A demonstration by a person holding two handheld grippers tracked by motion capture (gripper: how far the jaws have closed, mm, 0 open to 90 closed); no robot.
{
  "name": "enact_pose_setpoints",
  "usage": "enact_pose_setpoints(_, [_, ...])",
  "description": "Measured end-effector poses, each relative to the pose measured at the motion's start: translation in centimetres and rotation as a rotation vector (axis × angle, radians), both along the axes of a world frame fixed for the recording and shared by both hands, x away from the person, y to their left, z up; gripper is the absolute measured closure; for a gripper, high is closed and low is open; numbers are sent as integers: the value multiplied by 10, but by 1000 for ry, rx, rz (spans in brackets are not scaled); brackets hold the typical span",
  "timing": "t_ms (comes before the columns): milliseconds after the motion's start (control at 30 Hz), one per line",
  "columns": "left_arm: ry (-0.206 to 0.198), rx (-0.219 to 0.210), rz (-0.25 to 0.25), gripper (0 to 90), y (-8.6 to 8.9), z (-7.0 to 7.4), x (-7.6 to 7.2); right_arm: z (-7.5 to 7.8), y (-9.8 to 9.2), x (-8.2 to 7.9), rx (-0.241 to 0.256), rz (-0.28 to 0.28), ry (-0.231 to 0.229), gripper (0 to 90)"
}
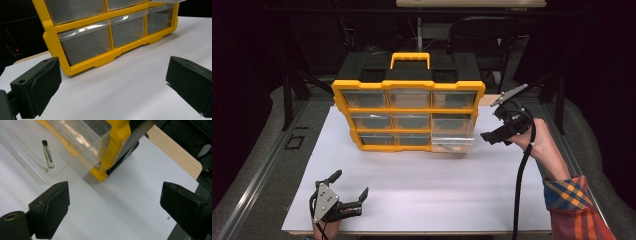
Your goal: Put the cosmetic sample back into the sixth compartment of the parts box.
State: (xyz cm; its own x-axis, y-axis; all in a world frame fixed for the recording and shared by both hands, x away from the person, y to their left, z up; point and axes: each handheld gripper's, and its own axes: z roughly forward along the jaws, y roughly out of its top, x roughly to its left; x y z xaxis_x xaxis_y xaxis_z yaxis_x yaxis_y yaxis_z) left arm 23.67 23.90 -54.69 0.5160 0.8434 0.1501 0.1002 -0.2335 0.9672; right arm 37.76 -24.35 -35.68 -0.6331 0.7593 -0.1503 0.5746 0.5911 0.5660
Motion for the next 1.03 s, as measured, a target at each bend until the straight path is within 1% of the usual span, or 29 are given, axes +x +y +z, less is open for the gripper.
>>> enact_pose_setpoints(67, [-2, 0, 0, 1, 0, 0, 0, -9, -6, -2, 10, -7, -6, 57])
enact_pose_setpoints(100, [-2, -1, 0, 1, 0, 0, 0, -13, -8, -4, 16, -17, -1, 46])
enact_pose_setpoints(233, [-2, -1, 1, 1, 0, 0, 0, -35, -15, -10, 41, -34, -2, 23])
enact_pose_setpoints(367, [-3, 1, 1, 1, 0, 0, 0, -62, -18, -18, 54, -42, 12, 18])
enact_pose_setpoints(433, [-4, 2, 0, 1, 0, 0, 0, -75, -17, -23, 71, -43, 25, 19])
enact_pose_setpoints(500, [-2, -2, 1, 1, 0, 0, 0, -88, -16, -27, 69, -48, 25, 16])
enact_pose_setpoints(567, [-3, -1, 2, 1, 0, 0, 0, -101, -16, -31, 81, -46, 26, 10])
enact_pose_setpoints(633, [-3, 2, 0, 1, 0, 0, 0, -111, -17, -35, 94, -60, 13, 5])
enact_pose_setpoints(700, [-3, 2, 0, 1, 0, 0, 0, -120, -19, -40, 124, -71, 14, 2])
enact_pose_setpoints(767, [-1, 1, 1, 1, 1, -1, 0, -129, -23, -45, 137, -88, -7, 1])
enact_pose_setpoints(833, [1, 1, 1, 1, 1, -1, 1, -136, -28, -51, 171, -104, -16, 1])
enact_pose_setpoints(900, [3, 4, -1, 1, 0, -1, 1, -142, -31, -56, 164, -106, -14, 0])
enact_pose_setpoints(967, [22, 2, -3, 1, -1, -1, 2, -148, -32, -62, 178, -110, -25, 0])
enact_pose_setpoints(1033, [57, 3, -13, 1, -1, 1, 3, -155, -33, -68, 171, -105, -66, 0])
